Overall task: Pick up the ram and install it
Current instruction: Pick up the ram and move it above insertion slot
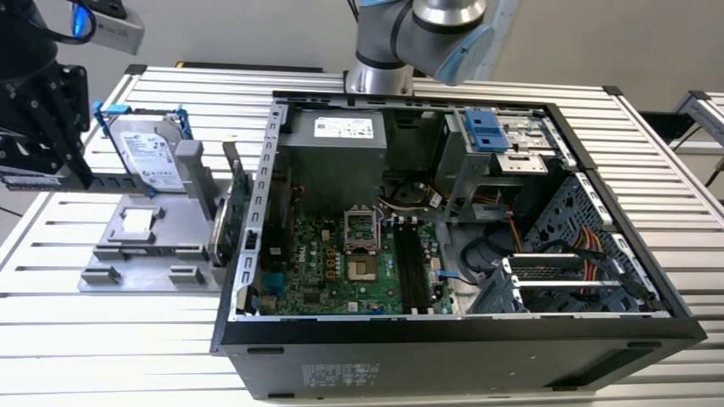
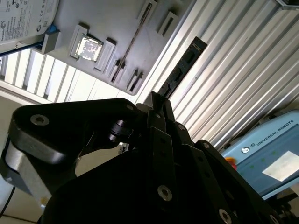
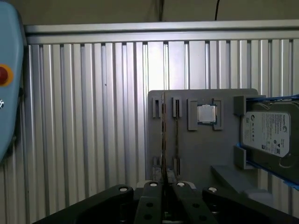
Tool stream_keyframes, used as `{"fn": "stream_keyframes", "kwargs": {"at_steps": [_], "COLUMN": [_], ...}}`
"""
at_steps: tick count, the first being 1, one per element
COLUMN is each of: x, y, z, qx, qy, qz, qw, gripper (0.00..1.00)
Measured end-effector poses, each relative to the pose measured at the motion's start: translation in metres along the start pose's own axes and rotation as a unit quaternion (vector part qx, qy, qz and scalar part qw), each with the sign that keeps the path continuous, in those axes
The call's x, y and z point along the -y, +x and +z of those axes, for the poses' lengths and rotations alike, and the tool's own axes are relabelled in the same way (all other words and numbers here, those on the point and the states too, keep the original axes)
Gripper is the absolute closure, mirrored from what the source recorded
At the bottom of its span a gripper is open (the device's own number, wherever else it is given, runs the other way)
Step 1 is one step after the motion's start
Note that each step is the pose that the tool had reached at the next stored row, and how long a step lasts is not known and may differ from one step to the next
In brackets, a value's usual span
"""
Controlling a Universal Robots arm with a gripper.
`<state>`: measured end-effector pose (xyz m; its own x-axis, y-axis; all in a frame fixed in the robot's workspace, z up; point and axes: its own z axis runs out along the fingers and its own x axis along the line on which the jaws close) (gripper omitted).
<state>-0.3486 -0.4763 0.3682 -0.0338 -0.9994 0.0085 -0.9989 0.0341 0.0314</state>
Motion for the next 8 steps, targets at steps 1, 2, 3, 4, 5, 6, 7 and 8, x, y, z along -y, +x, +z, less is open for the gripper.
{"fn": "stream_keyframes", "kwargs": {"at_steps": [1,2,3,4,5,6,7,8], "x": [0.0000,0.0000,0.0000,0.0000,0.0000,0.0000,-0.0001,-0.0002], "y": [0.0000,0.0000,0.0000,0.0000,0.0000,0.0000,0.0000,-0.0001], "z": [-0.0002,-0.0003,-0.0003,-0.0003,-0.0003,-0.0003,-0.0004,-0.0004], "qx": [0.0000,0.0000,0.0000,0.0000,0.0000,0.0000,-0.0001,0.0000], "qy": [0.0001,0.0001,0.0001,0.0001,0.0002,0.0001,0.0001,0.0001], "qz": [0.000,0.000,0.000,0.000,0.000,0.000,0.000,0.000], "qw": [1.0000,1.0000,1.0000,1.0000,1.0000,1.0000,1.0000,1.0000], "gripper": [1.00,1.00,1.00,1.00,1.00,1.00,1.00,1.00]}}
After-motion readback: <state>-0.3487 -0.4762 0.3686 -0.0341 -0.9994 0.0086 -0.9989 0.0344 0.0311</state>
